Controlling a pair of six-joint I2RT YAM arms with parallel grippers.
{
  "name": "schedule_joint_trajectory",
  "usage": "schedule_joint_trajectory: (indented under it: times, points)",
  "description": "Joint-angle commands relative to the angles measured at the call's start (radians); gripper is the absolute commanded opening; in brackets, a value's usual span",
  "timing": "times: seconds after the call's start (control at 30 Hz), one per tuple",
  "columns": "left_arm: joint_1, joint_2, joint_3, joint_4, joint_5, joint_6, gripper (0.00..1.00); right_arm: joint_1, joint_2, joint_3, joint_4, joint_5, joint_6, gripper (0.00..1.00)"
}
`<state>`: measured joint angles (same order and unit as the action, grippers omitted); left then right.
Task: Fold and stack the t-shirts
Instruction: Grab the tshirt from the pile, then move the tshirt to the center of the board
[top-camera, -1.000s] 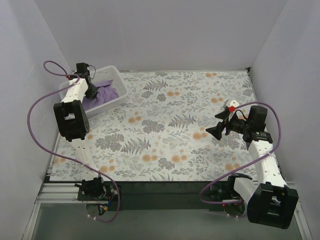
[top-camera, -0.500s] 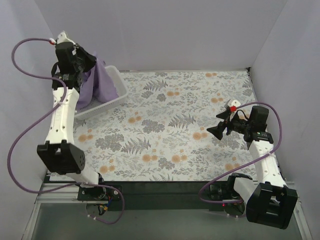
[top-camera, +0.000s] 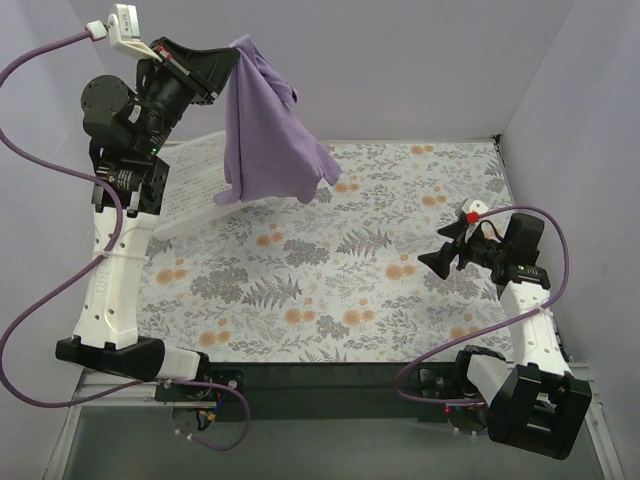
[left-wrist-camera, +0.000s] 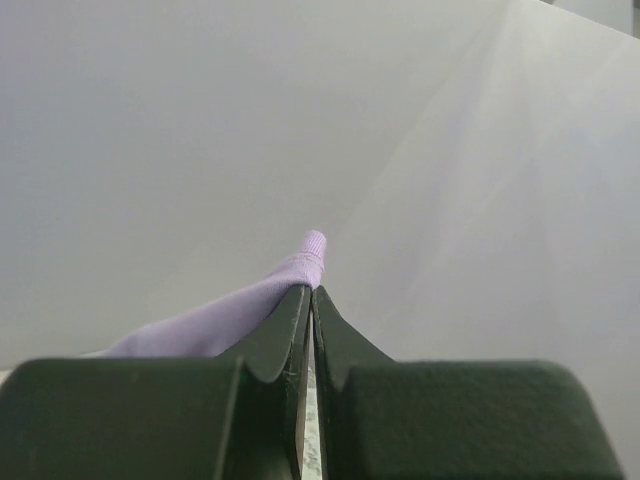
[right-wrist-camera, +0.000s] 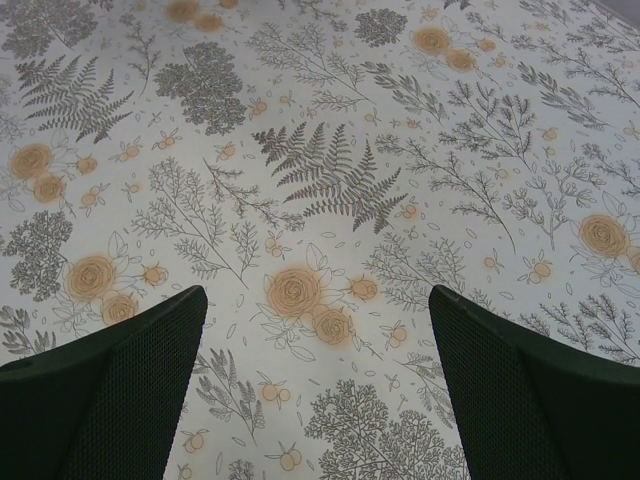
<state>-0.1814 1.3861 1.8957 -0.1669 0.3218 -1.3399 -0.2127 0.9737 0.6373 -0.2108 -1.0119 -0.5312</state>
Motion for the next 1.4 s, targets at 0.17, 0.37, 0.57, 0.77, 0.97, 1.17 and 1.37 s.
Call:
schedule_joint_trajectory:
  times: [0.17,0.37,0.57,0.77,0.97,1.17,1.37]
  points:
    - [-0.134,0.002,-0.009,0.087,0.069,-0.079,0.00,-0.031,-0.026,-0.019,0.002,-0.063,-0.018,0.98]
    - [-0.282,0.037,0.011,0.095,0.063,-0.062,0.00,-0.040,-0.029,-0.022,0.004,-0.068,-0.019,0.98]
    - [-0.389,0.064,-0.044,0.095,0.039,-0.018,0.00,-0.044,-0.030,-0.022,0.004,-0.071,-0.018,0.98]
    - [-0.435,0.018,-0.225,0.116,0.026,0.019,0.00,-0.047,-0.033,-0.022,0.002,-0.062,-0.021,0.98]
    - [-0.437,-0.128,-0.569,0.107,-0.021,0.079,0.00,-0.050,-0.036,-0.021,0.002,-0.034,-0.026,0.98]
    - [-0.438,-0.298,-0.915,0.067,-0.006,0.055,0.00,-0.051,-0.030,-0.019,-0.002,-0.027,-0.030,0.98]
    - [-0.437,-0.398,-1.196,0.024,0.054,-0.116,0.00,-0.051,-0.012,-0.016,-0.021,-0.031,-0.050,0.98]
